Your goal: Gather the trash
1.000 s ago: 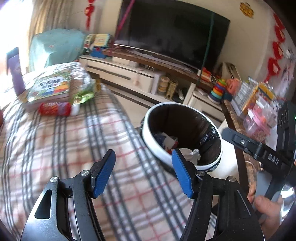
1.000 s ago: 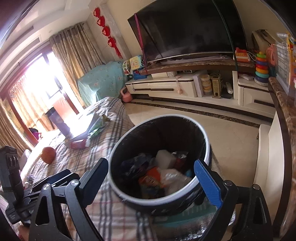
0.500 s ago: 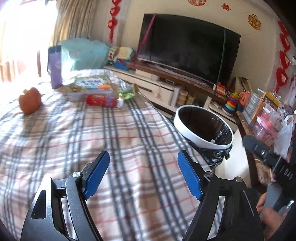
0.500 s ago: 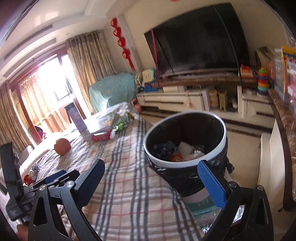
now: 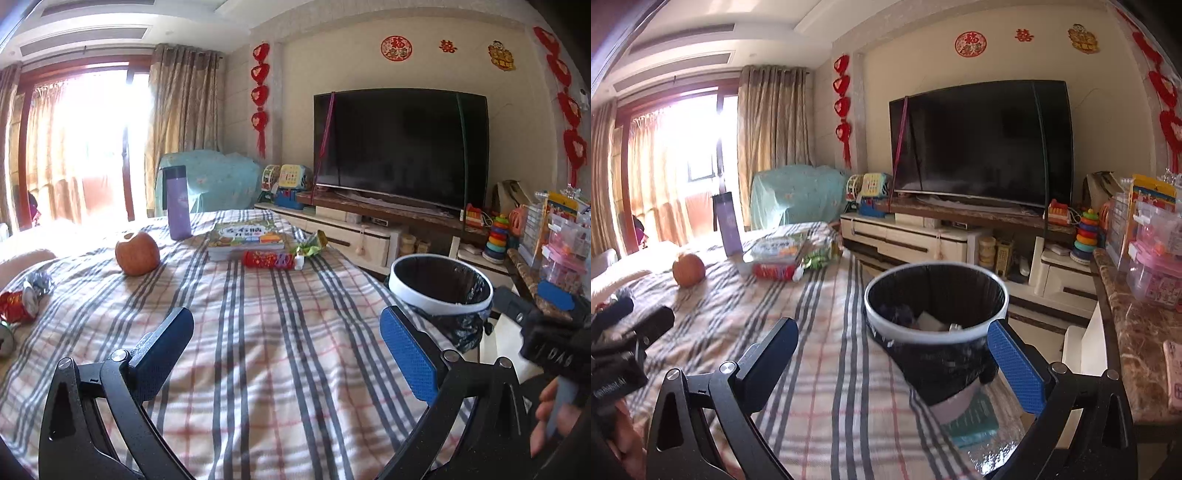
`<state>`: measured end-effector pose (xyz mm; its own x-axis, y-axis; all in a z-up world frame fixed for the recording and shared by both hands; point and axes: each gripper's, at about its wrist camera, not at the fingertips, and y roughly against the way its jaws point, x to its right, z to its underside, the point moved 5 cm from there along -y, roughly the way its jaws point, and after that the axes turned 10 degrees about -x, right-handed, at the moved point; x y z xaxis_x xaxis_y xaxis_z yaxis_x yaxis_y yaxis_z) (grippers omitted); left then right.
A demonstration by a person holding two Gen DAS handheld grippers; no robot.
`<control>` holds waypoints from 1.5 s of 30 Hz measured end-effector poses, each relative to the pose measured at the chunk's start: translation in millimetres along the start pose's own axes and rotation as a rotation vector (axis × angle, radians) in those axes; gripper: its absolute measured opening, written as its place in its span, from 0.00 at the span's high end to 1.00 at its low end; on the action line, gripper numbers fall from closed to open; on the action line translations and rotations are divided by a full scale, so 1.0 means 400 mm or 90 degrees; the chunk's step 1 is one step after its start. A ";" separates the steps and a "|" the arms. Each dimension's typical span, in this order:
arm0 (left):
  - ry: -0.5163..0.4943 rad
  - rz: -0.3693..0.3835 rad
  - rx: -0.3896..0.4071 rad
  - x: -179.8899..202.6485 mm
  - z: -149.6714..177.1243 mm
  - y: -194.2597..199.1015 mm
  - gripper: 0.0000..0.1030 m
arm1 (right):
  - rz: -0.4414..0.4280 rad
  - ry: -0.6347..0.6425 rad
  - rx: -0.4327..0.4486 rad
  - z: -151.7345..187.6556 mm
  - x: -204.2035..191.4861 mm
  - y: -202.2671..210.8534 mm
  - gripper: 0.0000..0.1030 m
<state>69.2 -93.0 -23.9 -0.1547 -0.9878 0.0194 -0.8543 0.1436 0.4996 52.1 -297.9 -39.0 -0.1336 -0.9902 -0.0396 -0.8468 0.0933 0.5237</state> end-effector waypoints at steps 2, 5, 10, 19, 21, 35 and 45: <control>-0.003 -0.006 -0.002 -0.003 0.015 0.000 0.00 | -0.009 -0.002 -0.005 0.018 -0.001 -0.003 0.00; -0.013 -0.019 -0.004 0.004 0.031 0.002 0.00 | -0.009 -0.004 -0.003 0.028 0.003 0.003 0.00; -0.016 -0.028 -0.011 0.009 0.045 0.005 0.00 | -0.020 -0.016 0.006 0.033 0.007 0.013 0.00; -0.018 -0.033 -0.009 0.015 0.051 0.020 0.00 | -0.038 -0.030 0.012 0.046 0.013 0.024 0.00; -0.019 -0.033 -0.006 0.016 0.051 0.024 0.00 | -0.042 -0.034 0.016 0.047 0.016 0.026 0.00; -0.017 -0.036 0.004 0.017 0.047 0.035 0.00 | -0.046 -0.028 0.047 0.039 0.006 0.054 0.00; -0.020 -0.032 0.011 0.024 0.044 0.044 0.00 | -0.053 -0.030 0.048 0.039 0.002 0.057 0.00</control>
<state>43.8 -98.7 -30.2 -0.1267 -0.9914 -0.0326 -0.8695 0.0952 0.4848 24.6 -295.0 -40.5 -0.0837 -0.9891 -0.1212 -0.8923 0.0203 0.4510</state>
